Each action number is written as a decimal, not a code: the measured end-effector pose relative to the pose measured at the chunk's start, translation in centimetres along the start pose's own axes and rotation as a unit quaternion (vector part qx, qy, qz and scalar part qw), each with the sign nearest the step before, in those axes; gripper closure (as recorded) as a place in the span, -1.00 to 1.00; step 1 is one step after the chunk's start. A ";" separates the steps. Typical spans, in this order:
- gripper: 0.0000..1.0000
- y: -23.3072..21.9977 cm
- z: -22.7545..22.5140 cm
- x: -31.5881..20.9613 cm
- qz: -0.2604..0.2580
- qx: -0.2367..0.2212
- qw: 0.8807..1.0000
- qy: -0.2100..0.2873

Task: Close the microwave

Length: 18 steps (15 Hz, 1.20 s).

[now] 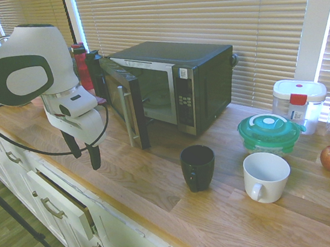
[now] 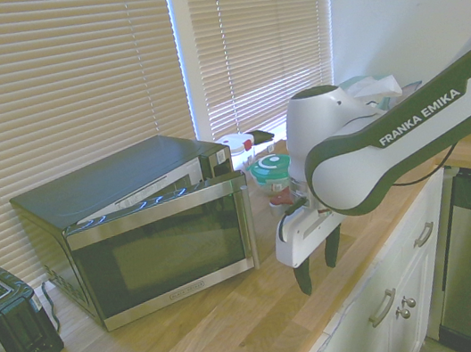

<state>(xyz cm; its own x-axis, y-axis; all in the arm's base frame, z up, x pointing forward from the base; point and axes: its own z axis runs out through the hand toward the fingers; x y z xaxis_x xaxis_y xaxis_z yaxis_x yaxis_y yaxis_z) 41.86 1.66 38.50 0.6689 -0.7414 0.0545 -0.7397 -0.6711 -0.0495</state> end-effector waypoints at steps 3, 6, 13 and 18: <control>-1.00 -0.1 0.8 0.0 -0.001 -0.010 1.000 -0.007; -1.00 -2.3 0.3 -0.8 -0.013 -0.018 1.000 0.003; -1.00 -8.3 -4.3 -1.6 -0.034 -0.025 0.998 0.038; -1.00 -13.9 -5.2 1.0 -0.036 -0.036 0.997 0.050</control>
<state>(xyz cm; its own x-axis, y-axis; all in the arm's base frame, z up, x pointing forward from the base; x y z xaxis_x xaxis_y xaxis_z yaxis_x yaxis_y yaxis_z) 52.41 10.32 44.46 0.7117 -0.6851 0.1553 -0.6966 -0.7169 0.0300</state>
